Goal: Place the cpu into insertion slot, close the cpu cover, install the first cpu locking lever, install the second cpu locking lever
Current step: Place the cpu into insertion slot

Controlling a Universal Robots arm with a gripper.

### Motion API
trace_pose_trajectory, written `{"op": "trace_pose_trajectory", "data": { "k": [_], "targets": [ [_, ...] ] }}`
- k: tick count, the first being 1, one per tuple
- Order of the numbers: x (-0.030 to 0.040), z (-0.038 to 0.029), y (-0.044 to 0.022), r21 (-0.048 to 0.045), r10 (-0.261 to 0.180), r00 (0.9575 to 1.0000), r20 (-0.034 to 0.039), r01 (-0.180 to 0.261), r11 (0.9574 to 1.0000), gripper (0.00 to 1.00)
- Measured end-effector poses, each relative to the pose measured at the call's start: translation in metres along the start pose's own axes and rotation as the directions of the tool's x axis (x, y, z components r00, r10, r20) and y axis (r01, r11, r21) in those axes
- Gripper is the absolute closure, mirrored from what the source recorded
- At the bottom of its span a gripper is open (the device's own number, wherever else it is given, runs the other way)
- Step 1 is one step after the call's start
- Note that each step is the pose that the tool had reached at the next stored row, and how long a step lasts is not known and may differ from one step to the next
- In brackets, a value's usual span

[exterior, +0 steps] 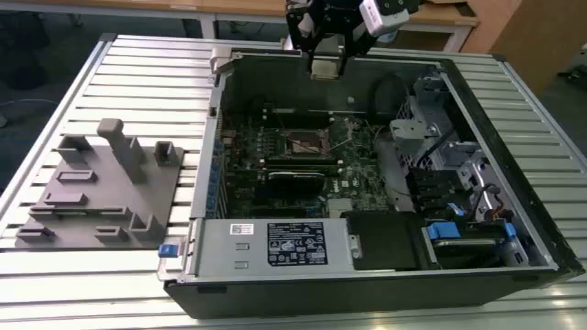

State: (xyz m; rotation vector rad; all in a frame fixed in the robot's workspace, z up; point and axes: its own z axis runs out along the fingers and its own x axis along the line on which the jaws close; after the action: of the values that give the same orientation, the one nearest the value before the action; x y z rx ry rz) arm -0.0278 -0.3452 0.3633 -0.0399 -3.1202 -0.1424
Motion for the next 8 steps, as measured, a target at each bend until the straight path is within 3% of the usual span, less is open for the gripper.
{"op": "trace_pose_trajectory", "data": {
  "k": [8],
  "targets": [
    [0.0000, 0.0021, -0.0002, -0.0002, 0.000, 1.0000, 0.0006, 0.000, 1.0000, 0.46]
  ]
}}
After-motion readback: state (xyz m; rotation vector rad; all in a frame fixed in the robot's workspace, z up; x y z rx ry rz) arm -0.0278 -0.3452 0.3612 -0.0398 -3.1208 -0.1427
